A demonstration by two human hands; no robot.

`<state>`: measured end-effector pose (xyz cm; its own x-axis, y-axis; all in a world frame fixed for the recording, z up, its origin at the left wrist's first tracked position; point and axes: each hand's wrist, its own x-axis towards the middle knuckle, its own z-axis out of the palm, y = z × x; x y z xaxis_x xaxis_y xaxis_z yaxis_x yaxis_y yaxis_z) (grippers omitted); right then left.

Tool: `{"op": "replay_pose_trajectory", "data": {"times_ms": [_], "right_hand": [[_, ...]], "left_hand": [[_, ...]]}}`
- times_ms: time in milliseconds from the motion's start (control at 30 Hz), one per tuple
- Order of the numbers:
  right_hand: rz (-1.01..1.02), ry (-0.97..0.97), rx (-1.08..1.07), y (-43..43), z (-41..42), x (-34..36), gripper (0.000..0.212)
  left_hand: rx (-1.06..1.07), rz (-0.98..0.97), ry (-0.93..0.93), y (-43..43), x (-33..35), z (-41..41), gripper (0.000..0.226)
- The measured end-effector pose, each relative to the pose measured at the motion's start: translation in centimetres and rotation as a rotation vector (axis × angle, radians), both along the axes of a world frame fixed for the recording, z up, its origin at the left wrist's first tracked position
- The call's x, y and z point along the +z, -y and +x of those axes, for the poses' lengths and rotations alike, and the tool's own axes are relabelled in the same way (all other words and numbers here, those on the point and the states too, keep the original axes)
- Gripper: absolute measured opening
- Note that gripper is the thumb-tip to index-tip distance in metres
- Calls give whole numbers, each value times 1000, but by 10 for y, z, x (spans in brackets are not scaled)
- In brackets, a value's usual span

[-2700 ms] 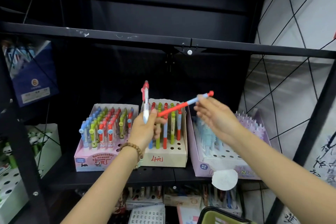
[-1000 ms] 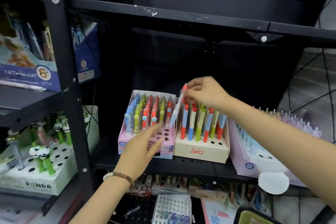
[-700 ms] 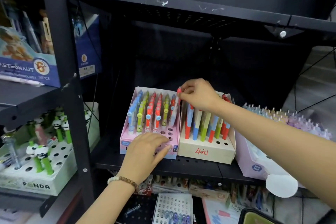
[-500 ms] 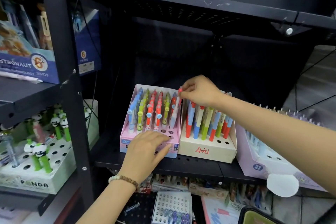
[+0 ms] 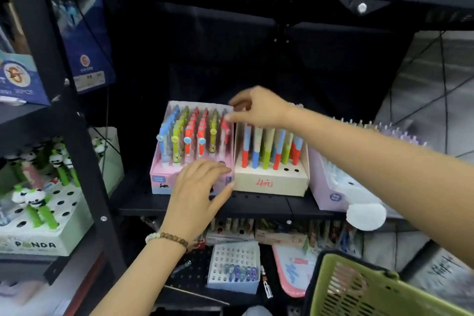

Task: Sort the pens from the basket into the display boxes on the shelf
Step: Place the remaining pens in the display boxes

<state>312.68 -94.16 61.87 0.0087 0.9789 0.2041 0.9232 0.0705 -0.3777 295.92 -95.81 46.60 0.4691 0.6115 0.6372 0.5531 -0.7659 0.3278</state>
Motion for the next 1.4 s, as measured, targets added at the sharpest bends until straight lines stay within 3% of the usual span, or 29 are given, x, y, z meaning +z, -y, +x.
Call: {"op": "replay_pose_trajectory", "data": {"times_ms": [100, 167, 267, 367, 433, 500, 600, 700, 767, 933, 1033, 1100, 1300, 1400], "right_hand": [[189, -381, 86, 81, 43, 3, 26], [94, -560, 61, 147, 82, -19, 20], [-132, -692, -158, 235, 140, -94, 26], [-336, -696, -385, 310, 183, -187, 19], [-537, -549, -445, 345, 203, -249, 22], [-666, -437, -459, 369, 219, -308, 25], [-662, -353, -596, 383, 236, -365, 35], [-573, -363, -734, 387, 246, -400, 44], [-535, -385, -778, 387, 249, -419, 44], [-459, -296, -835, 388, 250, -451, 32], [-460, -329, -873, 386, 248, -454, 20], [-469, -383, -848, 383, 246, -443, 16], [-181, -433, -530, 353, 225, -322, 14], [9, -658, -408, 322, 199, -245, 14]], "left_hand": [[-217, -78, 76, 42, 2, 22, 35], [-405, -227, 60, 72, -5, 51, 36], [-657, -469, -64, 112, -31, 107, 33], [-821, -791, -275, 146, -78, 169, 28], [-822, -954, -554, 169, -117, 208, 32], [-757, -977, -848, 193, -160, 240, 41], [-637, -830, -1215, 222, -215, 265, 50], [-543, -939, -1216, 230, -261, 266, 31], [-528, -857, -1230, 231, -279, 259, 29], [-495, -866, -1103, 229, -298, 250, 30], [-551, -1033, -906, 217, -289, 259, 12], [-547, -1181, -737, 207, -269, 268, 19], [-566, -1224, -204, 166, -159, 276, 11], [-614, -1292, 89, 140, -89, 243, 22]]}}
